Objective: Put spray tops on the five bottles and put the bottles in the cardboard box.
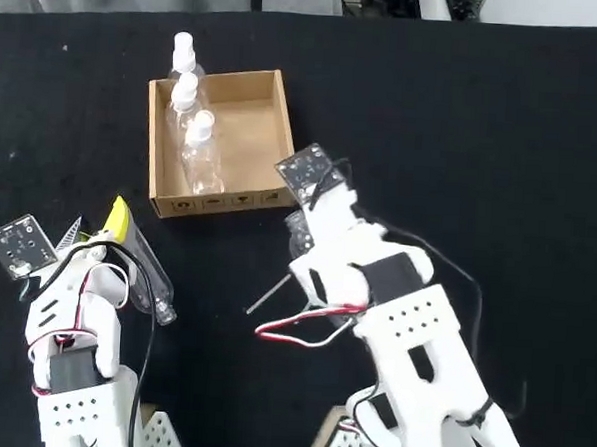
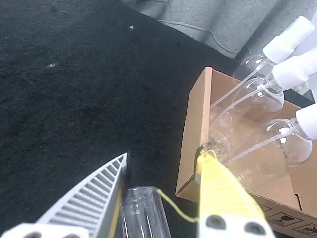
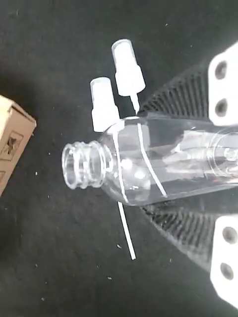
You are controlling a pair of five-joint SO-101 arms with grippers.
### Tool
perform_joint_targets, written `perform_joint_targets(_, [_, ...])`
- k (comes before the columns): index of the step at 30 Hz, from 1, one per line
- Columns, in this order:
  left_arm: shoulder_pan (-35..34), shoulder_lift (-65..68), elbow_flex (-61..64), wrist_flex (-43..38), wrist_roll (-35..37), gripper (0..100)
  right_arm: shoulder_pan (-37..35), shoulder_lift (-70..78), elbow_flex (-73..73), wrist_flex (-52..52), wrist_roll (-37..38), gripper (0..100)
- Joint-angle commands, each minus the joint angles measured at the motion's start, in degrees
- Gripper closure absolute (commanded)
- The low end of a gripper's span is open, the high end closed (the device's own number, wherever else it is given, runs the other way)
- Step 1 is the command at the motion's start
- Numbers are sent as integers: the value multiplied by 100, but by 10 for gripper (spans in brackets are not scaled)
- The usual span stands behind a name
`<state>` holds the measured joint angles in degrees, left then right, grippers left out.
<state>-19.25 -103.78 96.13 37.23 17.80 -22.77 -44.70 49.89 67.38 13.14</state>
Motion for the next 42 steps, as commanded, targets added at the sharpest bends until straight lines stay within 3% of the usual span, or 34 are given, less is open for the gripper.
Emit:
perform_joint_targets(1, [-13,-44,136,0,-44,790,334,-356,-40,-97,-185,921])
perform_joint_targets(20, [-13,-44,136,0,-44,790,1415,-1895,936,-1169,-431,921])
perform_joint_targets(31, [-13,-44,136,9,-44,790,1495,-2448,1165,-1222,-703,921])
perform_joint_targets(42, [-13,-44,136,9,-44,790,2022,-2809,1437,-1600,-730,921])
